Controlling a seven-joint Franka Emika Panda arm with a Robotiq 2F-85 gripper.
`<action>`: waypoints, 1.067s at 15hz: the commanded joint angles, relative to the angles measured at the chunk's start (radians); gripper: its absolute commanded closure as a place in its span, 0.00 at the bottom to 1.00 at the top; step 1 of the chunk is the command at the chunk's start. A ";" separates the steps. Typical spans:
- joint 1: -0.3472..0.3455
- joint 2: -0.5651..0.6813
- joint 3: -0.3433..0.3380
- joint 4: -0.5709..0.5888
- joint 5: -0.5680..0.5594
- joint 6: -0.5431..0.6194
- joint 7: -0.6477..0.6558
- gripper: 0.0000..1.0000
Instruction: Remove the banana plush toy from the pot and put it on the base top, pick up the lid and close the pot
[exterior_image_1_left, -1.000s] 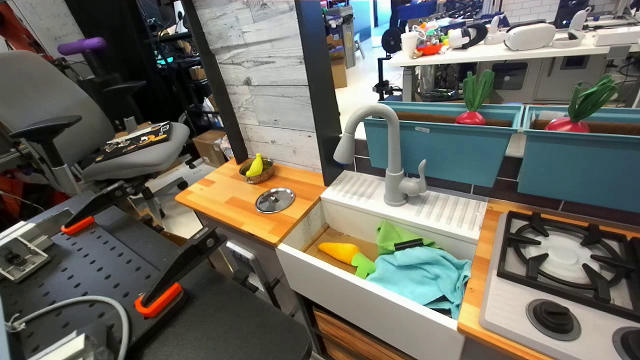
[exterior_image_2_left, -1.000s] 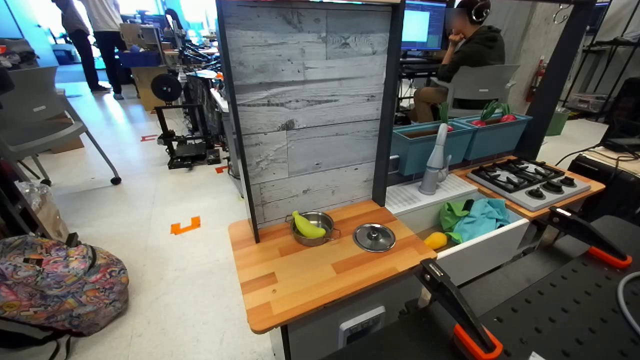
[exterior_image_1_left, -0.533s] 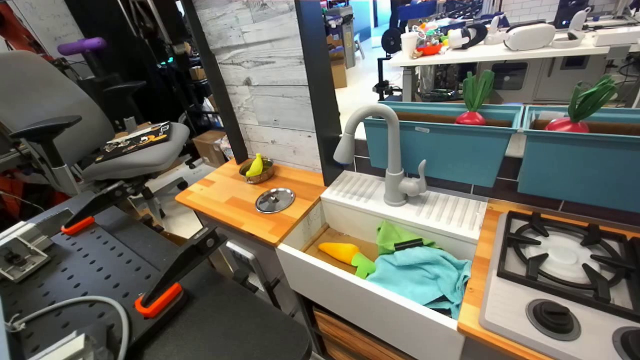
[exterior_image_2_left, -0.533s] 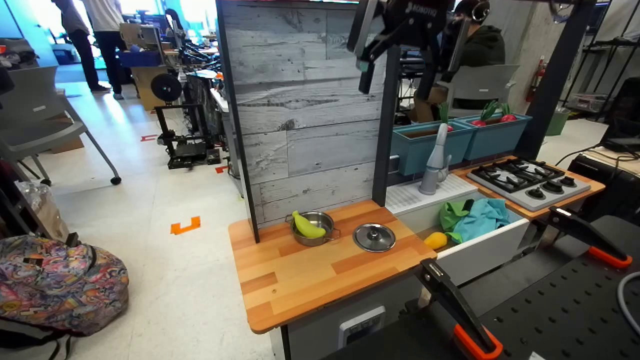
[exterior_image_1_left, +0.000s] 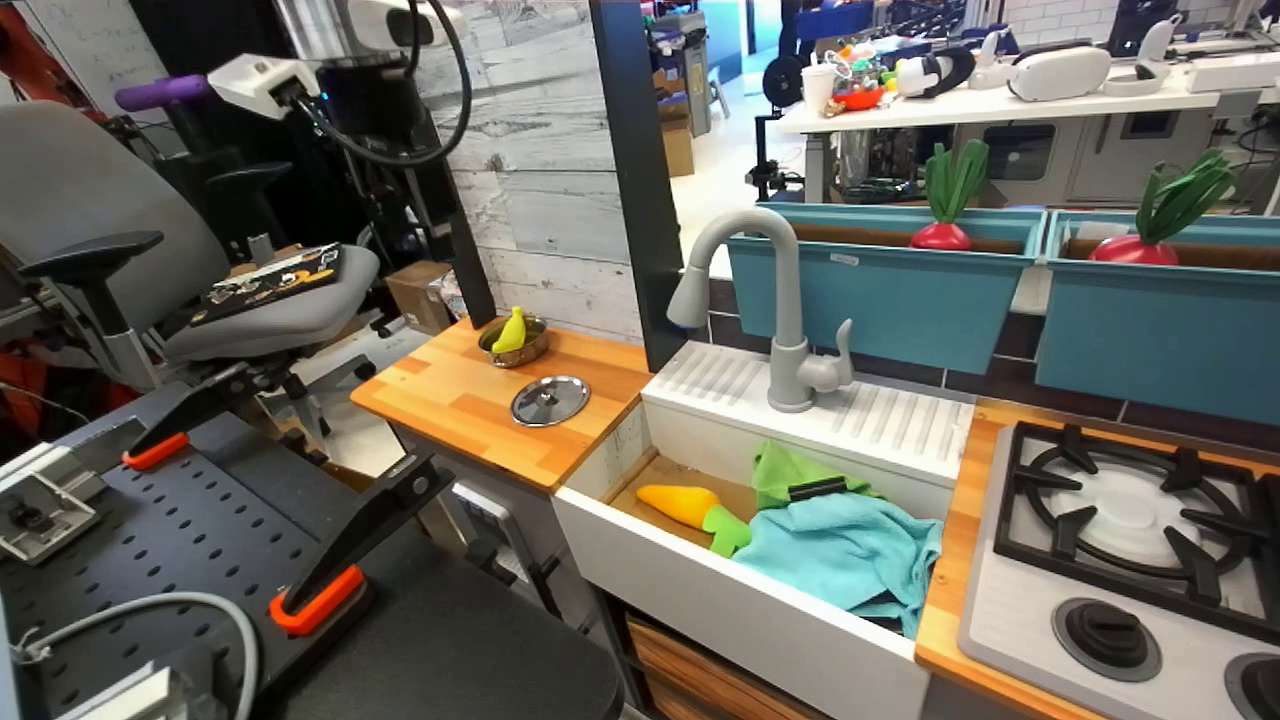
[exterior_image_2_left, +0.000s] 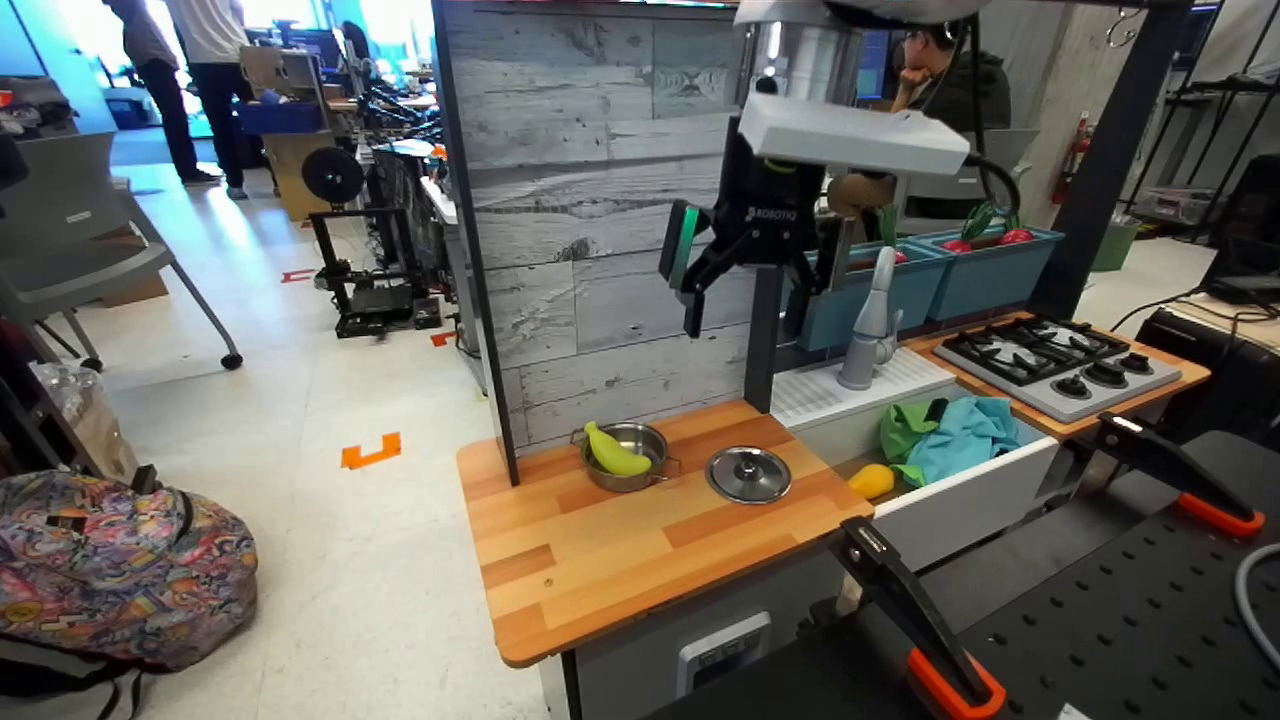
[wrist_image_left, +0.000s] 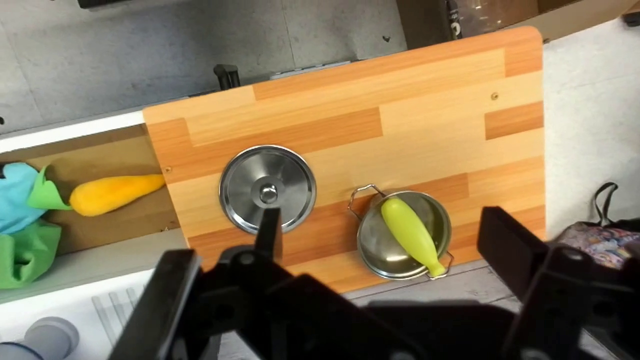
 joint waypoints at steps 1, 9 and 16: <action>0.013 0.036 -0.015 0.030 -0.011 -0.008 0.013 0.00; 0.017 0.067 -0.016 0.052 -0.009 -0.002 0.024 0.00; 0.060 0.205 -0.021 0.141 -0.007 0.136 0.085 0.00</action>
